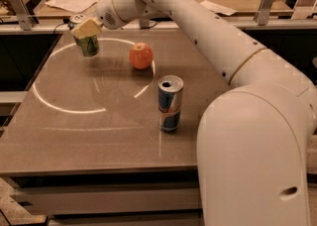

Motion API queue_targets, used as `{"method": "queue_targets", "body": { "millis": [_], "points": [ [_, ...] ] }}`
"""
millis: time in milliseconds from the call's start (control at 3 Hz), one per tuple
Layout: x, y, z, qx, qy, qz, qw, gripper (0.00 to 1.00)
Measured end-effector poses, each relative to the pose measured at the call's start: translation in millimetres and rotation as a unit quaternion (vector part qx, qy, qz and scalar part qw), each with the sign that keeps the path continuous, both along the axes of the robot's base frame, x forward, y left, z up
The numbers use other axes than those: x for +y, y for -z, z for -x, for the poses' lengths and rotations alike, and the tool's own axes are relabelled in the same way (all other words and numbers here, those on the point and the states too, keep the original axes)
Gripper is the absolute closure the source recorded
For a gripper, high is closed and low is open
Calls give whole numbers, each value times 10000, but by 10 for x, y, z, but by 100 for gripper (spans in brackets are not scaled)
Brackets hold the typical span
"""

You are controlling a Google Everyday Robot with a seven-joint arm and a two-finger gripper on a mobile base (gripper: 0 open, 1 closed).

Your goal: Move green can near redbull can

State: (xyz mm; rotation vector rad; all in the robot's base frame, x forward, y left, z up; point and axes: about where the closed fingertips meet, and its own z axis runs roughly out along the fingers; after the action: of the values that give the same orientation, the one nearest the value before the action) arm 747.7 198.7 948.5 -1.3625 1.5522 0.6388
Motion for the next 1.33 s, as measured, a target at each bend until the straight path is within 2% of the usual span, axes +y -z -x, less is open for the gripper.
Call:
{"method": "queue_targets", "body": {
  "millis": [667, 1000, 1333],
  "points": [
    [-716, -230, 32, 49, 69, 205, 9998, 100],
    [-985, -266, 139, 156, 111, 313, 9993, 100],
    [-1284, -323, 267, 242, 305, 329, 9987, 100]
  ]
}}
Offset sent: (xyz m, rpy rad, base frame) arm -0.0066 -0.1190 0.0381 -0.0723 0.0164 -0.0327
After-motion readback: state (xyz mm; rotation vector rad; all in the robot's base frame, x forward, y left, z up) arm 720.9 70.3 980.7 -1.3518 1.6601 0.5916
